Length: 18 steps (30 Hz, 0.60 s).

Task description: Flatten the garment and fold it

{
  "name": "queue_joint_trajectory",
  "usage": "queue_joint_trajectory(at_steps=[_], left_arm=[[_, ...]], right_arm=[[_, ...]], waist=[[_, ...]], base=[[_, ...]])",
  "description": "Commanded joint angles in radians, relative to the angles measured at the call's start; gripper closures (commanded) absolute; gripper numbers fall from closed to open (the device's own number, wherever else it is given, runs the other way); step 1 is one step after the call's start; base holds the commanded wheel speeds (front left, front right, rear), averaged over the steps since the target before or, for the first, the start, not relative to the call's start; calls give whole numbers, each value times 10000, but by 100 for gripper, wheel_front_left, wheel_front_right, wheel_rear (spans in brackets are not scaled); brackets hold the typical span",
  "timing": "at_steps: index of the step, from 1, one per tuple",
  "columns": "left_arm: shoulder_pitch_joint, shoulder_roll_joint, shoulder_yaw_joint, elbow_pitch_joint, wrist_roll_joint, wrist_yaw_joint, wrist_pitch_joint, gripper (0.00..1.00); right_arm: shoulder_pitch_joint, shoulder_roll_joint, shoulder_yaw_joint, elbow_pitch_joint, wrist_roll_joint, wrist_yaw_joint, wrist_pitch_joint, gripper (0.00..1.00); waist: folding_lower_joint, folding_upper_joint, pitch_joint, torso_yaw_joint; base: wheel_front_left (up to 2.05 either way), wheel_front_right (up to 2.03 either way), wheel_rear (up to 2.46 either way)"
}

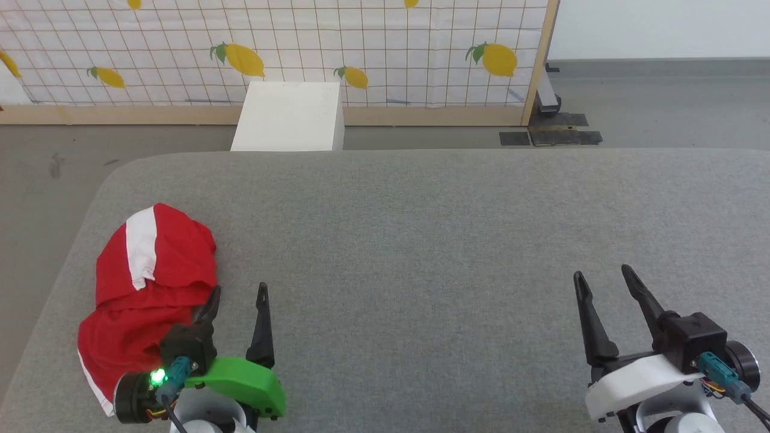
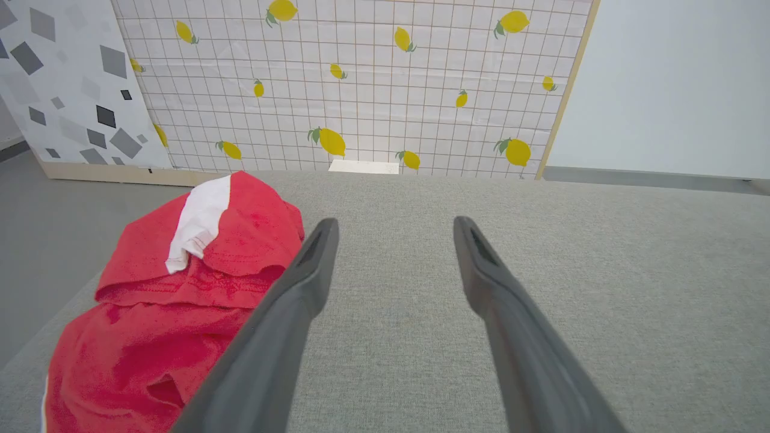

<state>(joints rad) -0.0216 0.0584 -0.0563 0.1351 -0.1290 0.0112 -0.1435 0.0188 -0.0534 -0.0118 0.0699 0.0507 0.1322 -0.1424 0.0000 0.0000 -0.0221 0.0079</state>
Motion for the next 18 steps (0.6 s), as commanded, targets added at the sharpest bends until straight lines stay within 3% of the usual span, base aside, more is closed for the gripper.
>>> queue_joint_trajectory(at_steps=[1, 18], left_arm=[[-169, 56, -2, 74, -171, 29, -105, 0], [-193, 59, 38, 388, -391, 47, -456, 0]], right_arm=[[29, 18, -21, 56, 94, -9, -112, 0], [24, 23, -65, 233, 310, -11, -464, 0]], waist=[[0, 0, -8, -4], [0, 0, -65, -20]], base=[[0, 0, 0], [0, 0, 0]])
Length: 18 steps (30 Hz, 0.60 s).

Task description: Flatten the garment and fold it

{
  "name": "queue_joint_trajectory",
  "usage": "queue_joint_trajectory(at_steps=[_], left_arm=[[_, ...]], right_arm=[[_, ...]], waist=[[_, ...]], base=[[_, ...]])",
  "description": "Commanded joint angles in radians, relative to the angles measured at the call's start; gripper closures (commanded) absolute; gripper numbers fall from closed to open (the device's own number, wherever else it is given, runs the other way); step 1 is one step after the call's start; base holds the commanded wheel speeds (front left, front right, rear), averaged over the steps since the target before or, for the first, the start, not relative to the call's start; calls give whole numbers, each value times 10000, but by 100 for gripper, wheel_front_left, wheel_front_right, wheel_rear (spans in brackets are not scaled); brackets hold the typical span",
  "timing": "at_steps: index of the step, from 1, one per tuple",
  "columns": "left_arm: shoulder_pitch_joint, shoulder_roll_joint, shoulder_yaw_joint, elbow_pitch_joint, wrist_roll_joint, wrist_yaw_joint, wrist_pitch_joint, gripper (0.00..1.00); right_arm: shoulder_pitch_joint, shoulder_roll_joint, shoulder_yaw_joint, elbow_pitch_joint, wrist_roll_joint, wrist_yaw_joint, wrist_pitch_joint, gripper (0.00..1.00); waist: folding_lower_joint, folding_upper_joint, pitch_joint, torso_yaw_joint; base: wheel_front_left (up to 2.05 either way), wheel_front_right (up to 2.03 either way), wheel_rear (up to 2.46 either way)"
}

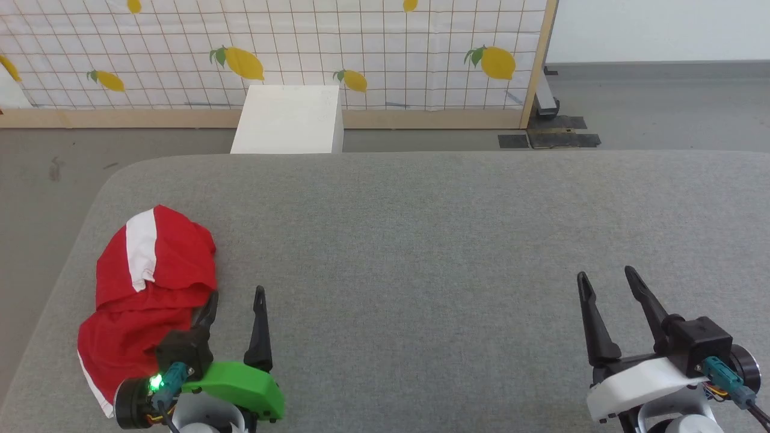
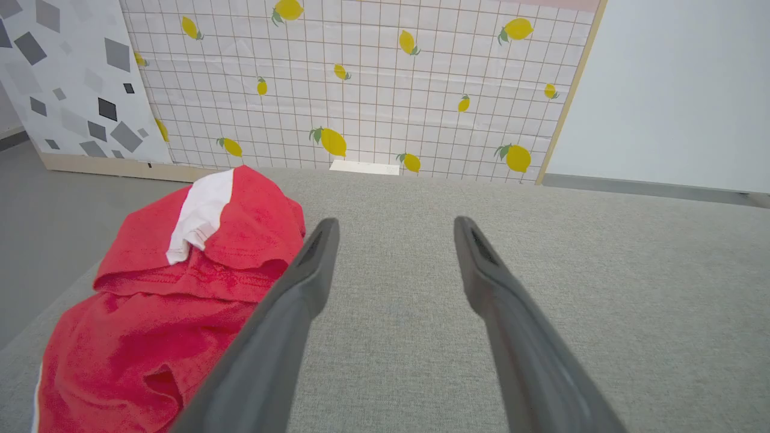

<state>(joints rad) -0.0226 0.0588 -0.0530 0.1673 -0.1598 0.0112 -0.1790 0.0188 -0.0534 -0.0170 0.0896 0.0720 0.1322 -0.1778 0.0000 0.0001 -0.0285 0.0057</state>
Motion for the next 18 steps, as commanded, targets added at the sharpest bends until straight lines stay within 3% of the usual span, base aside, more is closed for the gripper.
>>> queue_joint_trajectory(at_steps=[1, 18], left_arm=[[-187, 57, 7, 77, -80, 55, -119, 0], [-190, 14, 124, 95, -352, 130, -488, 0]], right_arm=[[27, 23, -12, 42, 106, -11, -127, 0], [31, 28, -46, 179, 346, -13, -498, 0]], waist=[[0, -1, -3, 3], [0, -1, -52, 17]], base=[[0, 0, 0], [0, 0, 0]])
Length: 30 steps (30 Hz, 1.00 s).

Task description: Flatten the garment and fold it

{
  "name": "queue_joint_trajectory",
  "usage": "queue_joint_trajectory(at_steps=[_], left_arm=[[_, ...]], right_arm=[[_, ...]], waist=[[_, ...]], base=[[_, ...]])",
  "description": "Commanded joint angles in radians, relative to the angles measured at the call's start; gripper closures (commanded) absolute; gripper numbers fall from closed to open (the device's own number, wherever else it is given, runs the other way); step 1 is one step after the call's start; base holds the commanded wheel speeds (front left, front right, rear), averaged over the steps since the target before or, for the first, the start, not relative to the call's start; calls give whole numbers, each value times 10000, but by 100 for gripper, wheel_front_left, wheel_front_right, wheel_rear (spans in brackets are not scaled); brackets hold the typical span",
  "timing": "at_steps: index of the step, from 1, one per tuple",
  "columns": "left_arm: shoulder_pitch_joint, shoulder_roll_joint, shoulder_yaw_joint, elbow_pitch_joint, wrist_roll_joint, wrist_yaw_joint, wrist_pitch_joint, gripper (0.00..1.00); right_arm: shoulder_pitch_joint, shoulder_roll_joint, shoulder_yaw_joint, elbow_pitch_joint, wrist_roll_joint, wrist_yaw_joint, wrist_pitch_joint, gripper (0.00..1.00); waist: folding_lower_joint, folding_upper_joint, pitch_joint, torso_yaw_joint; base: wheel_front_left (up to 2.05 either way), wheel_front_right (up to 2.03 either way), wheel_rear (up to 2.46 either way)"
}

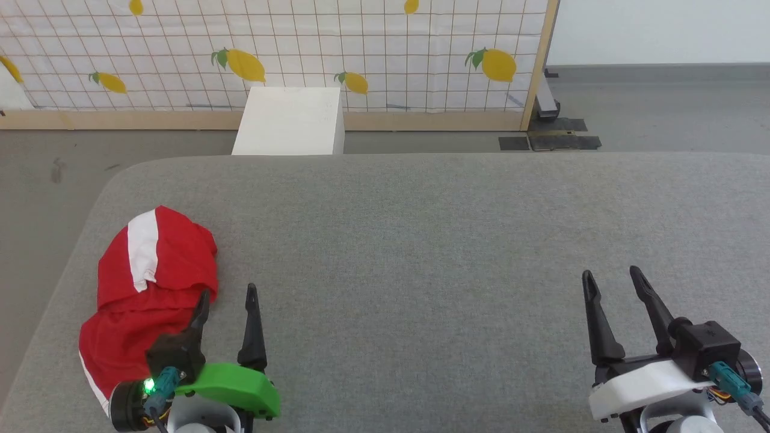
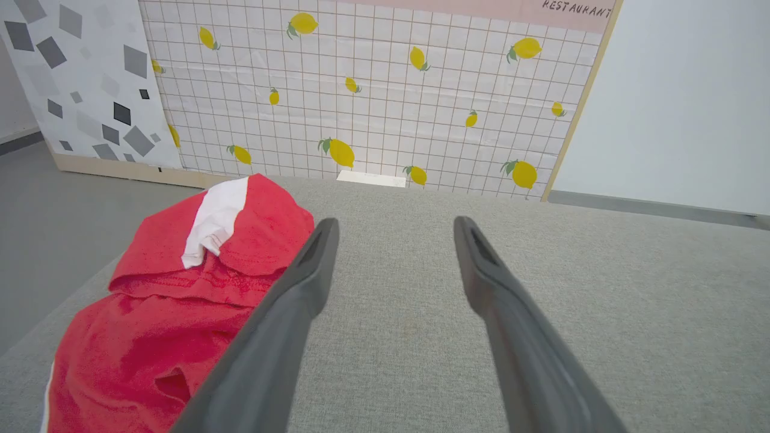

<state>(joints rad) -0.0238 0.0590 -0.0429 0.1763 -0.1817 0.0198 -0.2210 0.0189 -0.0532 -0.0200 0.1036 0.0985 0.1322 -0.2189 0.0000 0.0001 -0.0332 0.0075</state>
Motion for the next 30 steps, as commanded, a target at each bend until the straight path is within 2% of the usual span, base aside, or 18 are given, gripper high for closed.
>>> queue_joint_trajectory(at_steps=[1, 16, 19, 23, 30], left_arm=[[-173, 8, 19, 10, -150, 48, -91, 0], [-190, 12, 11, 243, -406, -6, -401, 0], [-227, 4, -78, 361, -417, -48, -408, 0], [-370, -10, -265, 453, -336, -56, -408, 0], [-345, 106, -161, 495, -195, 112, -408, 0]], right_arm=[[31, 26, -20, 39, 98, -13, -110, 0], [89, 30, -17, 95, 314, -15, -422, 0], [186, 30, -122, 121, 286, -15, -429, 0], [327, 30, -329, 132, 156, -15, -429, 0], [294, 30, -300, 141, 135, -15, -425, 0]], waist=[[0, -1, -14, 0], [0, -1, -104, 64], [0, -1, -140, 259], [0, -1, -93, 937], [0, -1, 9, 2757]], base=[[0, 0, 0], [0, 0, 0], [0, 0, 0], [0, 0, 0], [0, 0, 0]])
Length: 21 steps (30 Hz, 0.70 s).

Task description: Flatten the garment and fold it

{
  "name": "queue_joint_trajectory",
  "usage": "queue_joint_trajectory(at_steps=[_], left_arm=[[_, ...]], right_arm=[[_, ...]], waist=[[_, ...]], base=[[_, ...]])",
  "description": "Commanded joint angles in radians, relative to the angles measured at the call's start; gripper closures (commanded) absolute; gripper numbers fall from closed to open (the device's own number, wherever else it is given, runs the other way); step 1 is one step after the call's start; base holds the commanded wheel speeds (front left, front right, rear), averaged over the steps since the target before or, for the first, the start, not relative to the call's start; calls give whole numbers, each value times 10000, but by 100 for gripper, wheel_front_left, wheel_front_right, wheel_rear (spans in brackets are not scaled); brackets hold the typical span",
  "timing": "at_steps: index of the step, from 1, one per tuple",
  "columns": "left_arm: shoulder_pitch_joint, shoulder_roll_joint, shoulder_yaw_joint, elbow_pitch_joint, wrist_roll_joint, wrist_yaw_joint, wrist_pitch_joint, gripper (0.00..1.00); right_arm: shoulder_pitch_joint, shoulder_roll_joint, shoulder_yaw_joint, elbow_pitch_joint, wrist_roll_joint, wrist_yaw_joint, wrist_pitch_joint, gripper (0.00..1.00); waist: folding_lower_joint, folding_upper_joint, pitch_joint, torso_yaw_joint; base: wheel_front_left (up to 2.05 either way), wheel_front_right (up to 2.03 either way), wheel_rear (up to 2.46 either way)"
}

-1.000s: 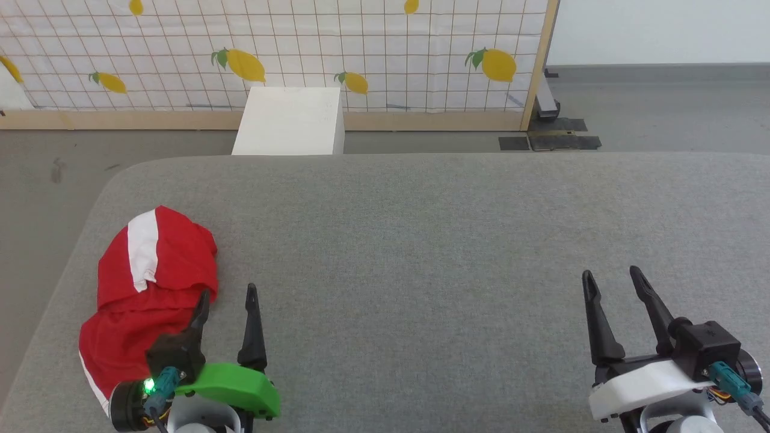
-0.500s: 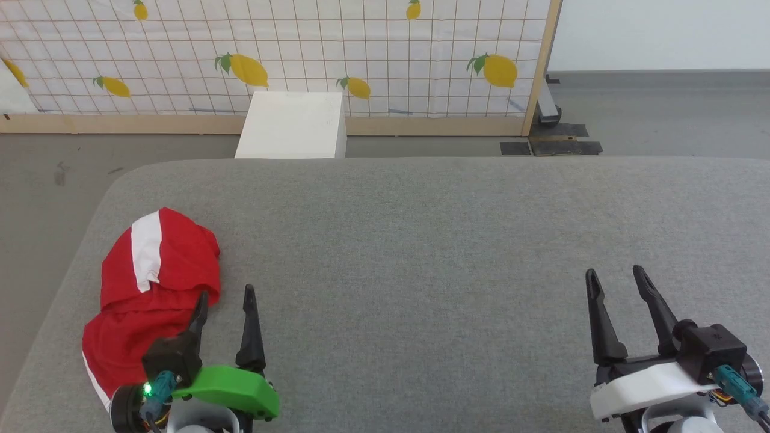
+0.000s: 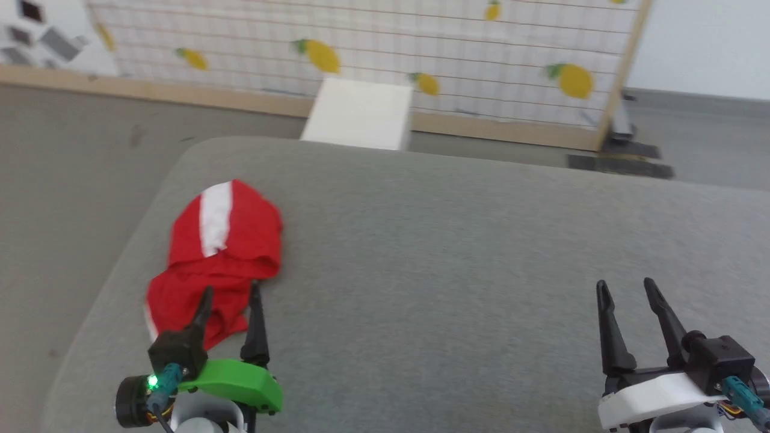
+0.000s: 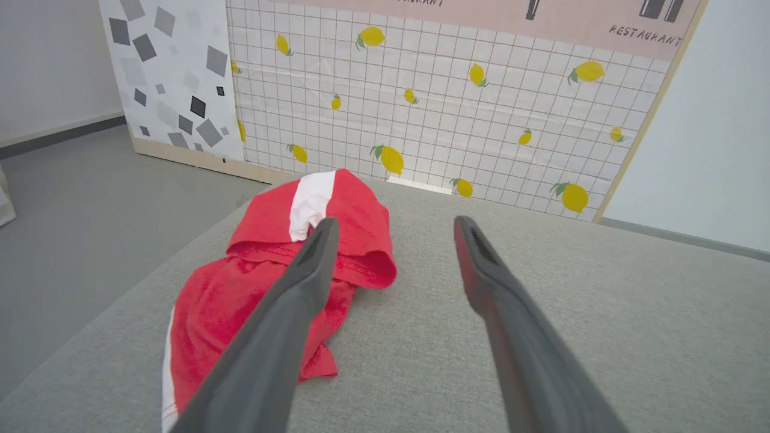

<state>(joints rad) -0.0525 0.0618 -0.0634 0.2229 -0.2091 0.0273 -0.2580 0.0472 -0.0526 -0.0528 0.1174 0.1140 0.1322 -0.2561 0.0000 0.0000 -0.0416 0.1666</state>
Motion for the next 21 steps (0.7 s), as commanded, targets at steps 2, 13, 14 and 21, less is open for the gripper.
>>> queue_joint_trajectory(at_steps=[2, 13, 14, 21], left_arm=[[4, 145, 93, 39, 115, 88, -38, 0], [186, 349, 224, -104, 103, 191, -38, 0], [211, 360, 236, -125, 87, 207, -35, 0], [316, 470, 279, -235, 20, 252, -33, 0]], right_arm=[[-29, 24, 85, 27, 21, -15, -53, 0], [-165, 24, 360, 94, 175, -15, -55, 0], [-182, 24, 399, 92, 185, -15, -55, 0], [-226, 24, 473, 141, 268, -15, -56, 0]], waist=[[0, 0, 110, 1704], [0, 0, 98, 4087], [0, 0, 97, 4214], [0, 0, 84, 4738]], base=[[0, 0, 0], [0, 0, 0], [0, 0, 0], [0, 0, 0]])
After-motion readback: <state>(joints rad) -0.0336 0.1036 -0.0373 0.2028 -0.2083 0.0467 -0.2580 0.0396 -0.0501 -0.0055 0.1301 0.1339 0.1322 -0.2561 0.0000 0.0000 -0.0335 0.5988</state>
